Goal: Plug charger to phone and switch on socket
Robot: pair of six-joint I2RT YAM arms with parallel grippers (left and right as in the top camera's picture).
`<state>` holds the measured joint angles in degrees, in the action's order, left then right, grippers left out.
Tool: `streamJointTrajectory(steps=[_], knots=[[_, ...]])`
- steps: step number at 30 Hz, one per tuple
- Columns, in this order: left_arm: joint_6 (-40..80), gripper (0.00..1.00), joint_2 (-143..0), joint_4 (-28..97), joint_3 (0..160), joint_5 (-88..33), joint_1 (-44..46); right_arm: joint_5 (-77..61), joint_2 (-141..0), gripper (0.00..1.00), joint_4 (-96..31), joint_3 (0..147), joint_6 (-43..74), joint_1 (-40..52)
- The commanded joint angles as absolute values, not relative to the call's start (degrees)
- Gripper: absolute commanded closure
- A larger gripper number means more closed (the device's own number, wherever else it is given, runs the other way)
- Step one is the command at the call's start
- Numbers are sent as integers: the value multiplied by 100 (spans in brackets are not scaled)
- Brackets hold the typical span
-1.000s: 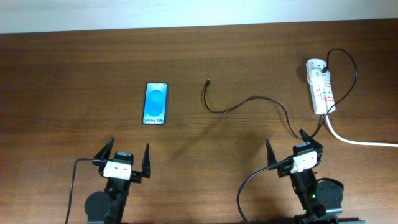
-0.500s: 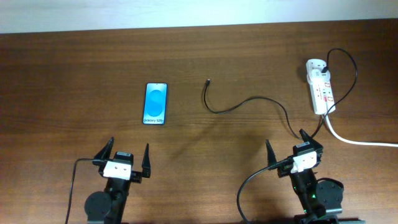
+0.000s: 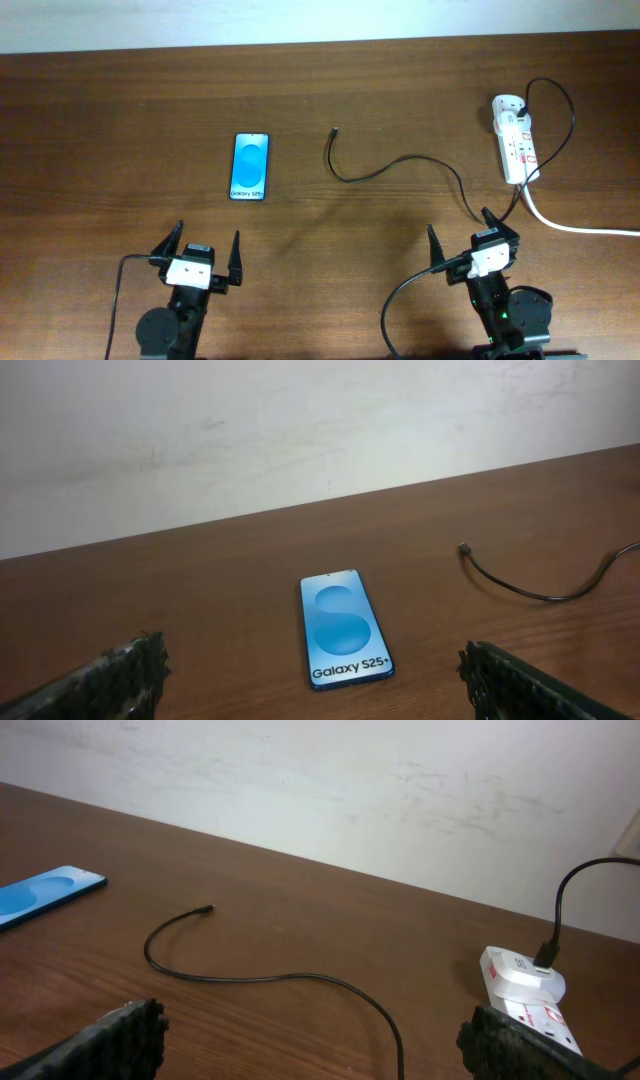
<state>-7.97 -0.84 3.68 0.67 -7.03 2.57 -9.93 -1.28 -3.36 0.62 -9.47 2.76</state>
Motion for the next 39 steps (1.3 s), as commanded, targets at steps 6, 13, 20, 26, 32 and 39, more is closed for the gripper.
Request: streamJointTrajectory(steps=[6, 13, 20, 26, 32, 39], knots=[[-847, 1, -34, 311, 54, -773, 231, -985, -84, 2, -368, 32, -963, 255], [-915, 1, -47, 311, 99, -489, 228, -985, -84, 2, -368, 32, -963, 255], [-915, 1, -2071, 314, 1472, -489, 231, -985, -84, 2, -368, 32, -963, 255], [-915, 1, -4969, 825, 3787, -1267, 235, -985, -84, 2, -368, 32, -963, 255], [-913, 1, -7876, 3535, 7588, -1634, 235, -985, -84, 2, -368, 32, -963, 255], [-928, 1, -9570, 5629, 9734, -2443, 235, -985, -84, 2, -368, 32, -963, 255]])
